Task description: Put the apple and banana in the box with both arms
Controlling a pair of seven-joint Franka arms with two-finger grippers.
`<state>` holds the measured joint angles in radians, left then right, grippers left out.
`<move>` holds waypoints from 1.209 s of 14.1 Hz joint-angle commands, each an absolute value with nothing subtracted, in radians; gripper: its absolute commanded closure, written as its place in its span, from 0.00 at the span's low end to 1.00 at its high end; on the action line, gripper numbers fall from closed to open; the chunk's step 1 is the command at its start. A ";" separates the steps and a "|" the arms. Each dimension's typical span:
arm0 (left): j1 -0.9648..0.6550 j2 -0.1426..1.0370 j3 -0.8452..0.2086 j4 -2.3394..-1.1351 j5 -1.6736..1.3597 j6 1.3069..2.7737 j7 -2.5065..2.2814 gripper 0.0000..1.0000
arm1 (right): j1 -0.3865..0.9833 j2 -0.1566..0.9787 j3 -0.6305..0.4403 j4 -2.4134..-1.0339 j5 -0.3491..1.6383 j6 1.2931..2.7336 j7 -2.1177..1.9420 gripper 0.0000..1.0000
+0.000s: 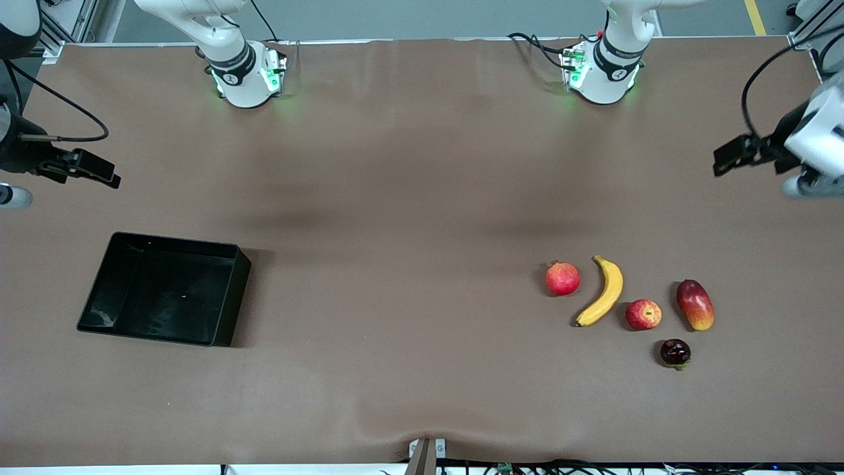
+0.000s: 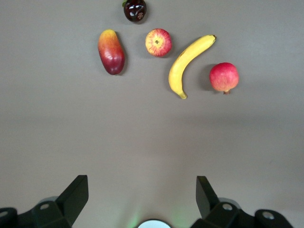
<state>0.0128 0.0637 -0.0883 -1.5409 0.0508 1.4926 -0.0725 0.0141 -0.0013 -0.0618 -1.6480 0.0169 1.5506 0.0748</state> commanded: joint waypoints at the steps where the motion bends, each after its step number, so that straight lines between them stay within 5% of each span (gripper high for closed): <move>1: 0.014 0.103 -0.089 -1.630 0.034 1.627 -0.074 0.00 | 0.008 0.009 -0.058 -1.651 0.003 1.565 0.083 0.00; 4: 0.014 0.139 -0.089 -1.753 0.037 1.831 -0.096 0.00 | -0.011 0.038 -0.058 -1.657 0.003 1.592 0.080 0.00; 8: 0.014 0.280 -0.089 -1.772 0.040 1.995 -0.109 0.00 | -0.055 0.063 -0.061 -1.698 0.002 1.698 -0.032 0.00; 13: 0.012 0.472 -0.087 -1.724 0.041 2.239 -0.250 0.00 | -0.126 0.164 -0.061 -1.700 0.002 1.793 -0.109 0.00; 17: 0.006 0.626 -0.083 -1.617 0.046 2.258 -0.291 0.00 | -0.207 0.282 -0.061 -1.703 0.002 1.911 -0.195 0.00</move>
